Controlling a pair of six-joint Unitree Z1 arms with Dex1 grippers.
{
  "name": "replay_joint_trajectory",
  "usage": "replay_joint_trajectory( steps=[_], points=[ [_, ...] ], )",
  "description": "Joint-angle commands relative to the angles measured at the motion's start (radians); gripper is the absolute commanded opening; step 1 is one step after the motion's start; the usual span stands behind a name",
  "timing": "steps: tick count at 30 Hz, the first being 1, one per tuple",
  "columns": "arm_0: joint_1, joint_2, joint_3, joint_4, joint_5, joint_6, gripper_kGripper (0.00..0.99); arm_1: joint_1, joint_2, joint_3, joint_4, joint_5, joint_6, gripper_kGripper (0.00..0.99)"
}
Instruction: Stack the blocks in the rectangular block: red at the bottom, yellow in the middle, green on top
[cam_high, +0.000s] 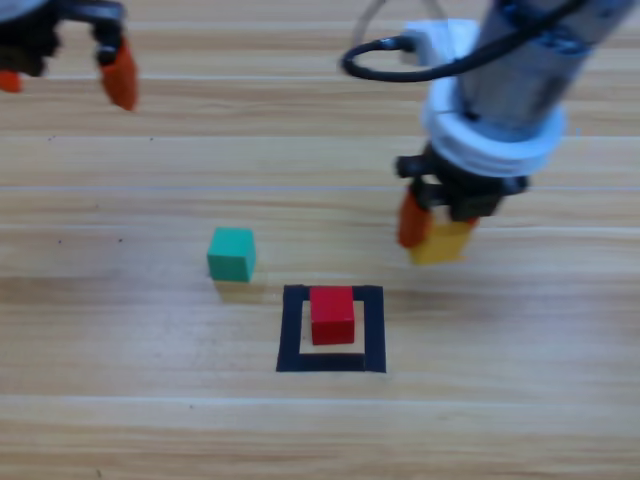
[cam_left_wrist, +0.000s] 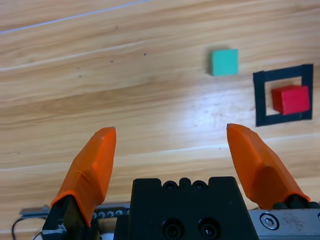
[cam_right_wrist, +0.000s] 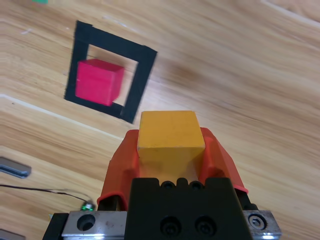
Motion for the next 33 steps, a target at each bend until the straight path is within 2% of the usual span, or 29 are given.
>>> replay_joint_trajectory(
  steps=[1, 6, 10, 33],
  points=[
    [0.027, -0.172, 0.198, -0.085, -0.034, 0.049, 0.948, 0.085, 0.226, -0.232, 0.151, -0.017, 0.052, 0.106],
    [0.035, -0.229, 0.286, -0.121, -0.063, 0.064, 0.948, 0.117, 0.355, -0.473, 0.299, -0.014, 0.093, 0.104],
    [0.035, -0.255, 0.339, -0.160, -0.078, 0.062, 0.948, 0.136, 0.396, -0.547, 0.323, -0.008, 0.119, 0.104],
    [0.041, -0.273, 0.513, -0.315, -0.123, 0.059, 0.946, 0.142, 0.462, -0.614, 0.357, -0.027, 0.208, 0.106]
  ],
)
